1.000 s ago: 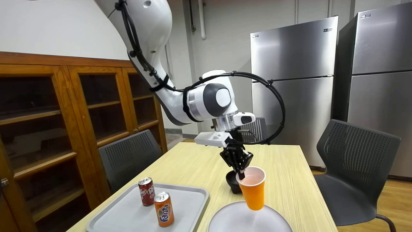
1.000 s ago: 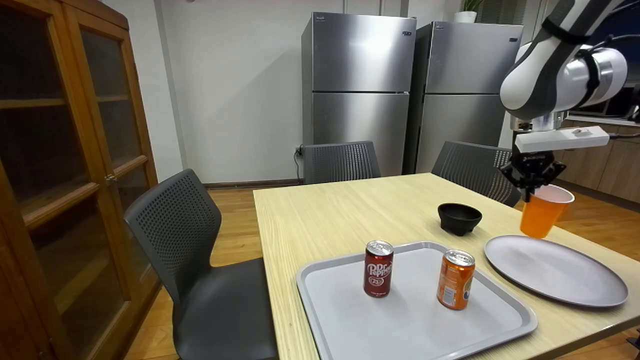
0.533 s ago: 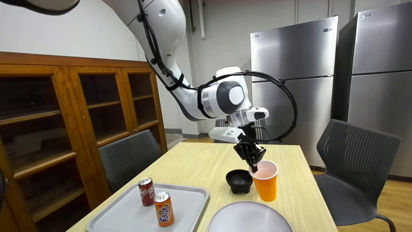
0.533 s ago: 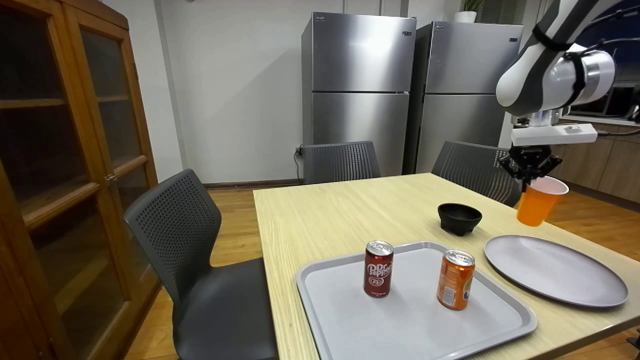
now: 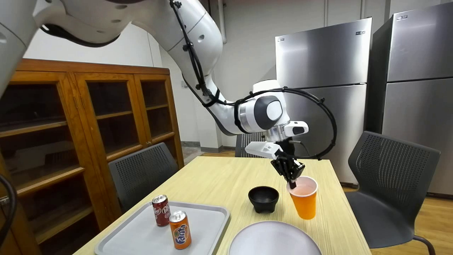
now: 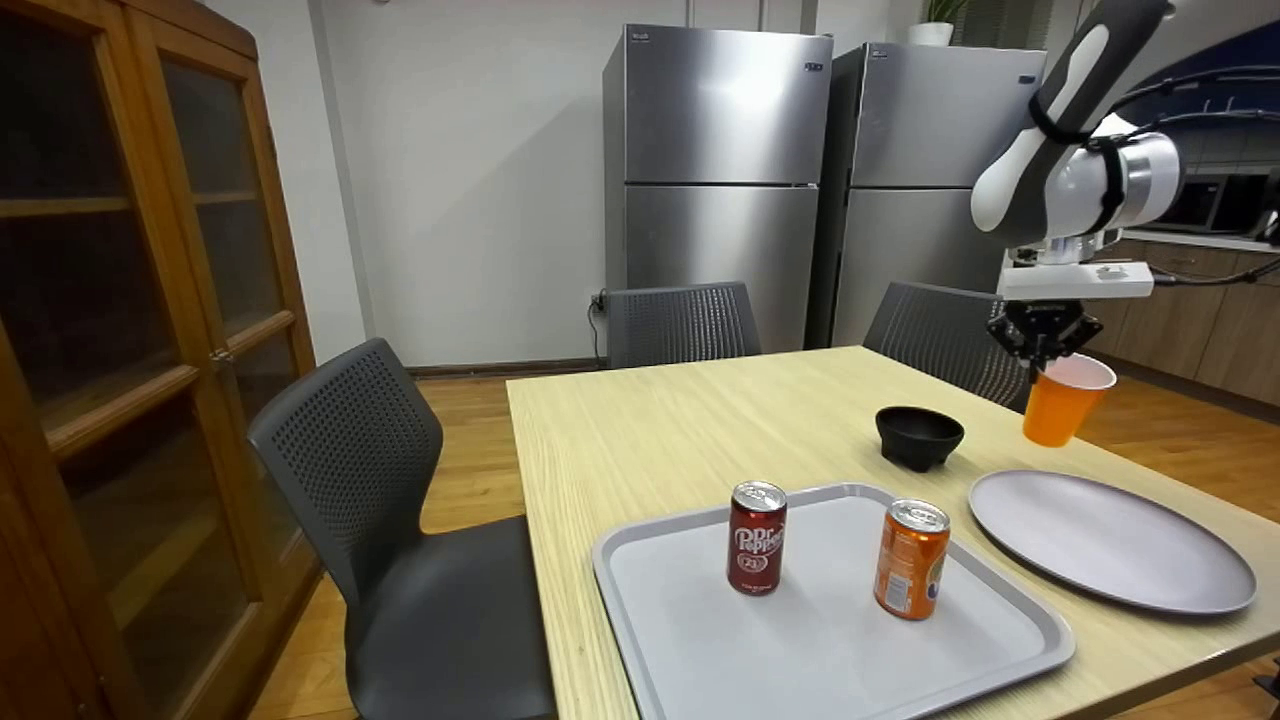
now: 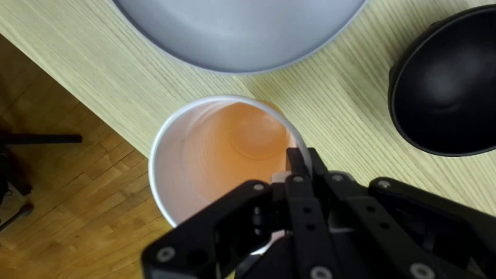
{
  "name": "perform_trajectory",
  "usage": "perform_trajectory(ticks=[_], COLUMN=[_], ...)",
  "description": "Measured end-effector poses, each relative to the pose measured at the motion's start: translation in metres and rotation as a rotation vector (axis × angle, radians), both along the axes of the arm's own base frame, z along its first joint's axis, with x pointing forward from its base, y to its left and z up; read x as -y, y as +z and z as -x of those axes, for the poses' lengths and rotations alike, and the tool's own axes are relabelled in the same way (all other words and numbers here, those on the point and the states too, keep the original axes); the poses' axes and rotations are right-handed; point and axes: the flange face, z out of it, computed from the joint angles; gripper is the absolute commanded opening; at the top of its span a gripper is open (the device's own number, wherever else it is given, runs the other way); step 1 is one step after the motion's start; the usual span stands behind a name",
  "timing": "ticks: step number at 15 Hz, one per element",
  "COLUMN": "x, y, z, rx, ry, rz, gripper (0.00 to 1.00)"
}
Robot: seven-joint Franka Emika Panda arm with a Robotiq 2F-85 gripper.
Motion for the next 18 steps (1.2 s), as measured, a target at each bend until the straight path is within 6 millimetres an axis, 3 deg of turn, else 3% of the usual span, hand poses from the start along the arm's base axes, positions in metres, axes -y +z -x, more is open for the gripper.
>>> perform_trajectory(ticks=[7, 18], x=[0.014, 0.022], y=[-0.023, -0.037], z=[-0.025, -0.047], rx=[-0.041, -0.091], ry=[-0.050, -0.086], rz=[-0.008, -0.033], gripper=[0.01, 0.01])
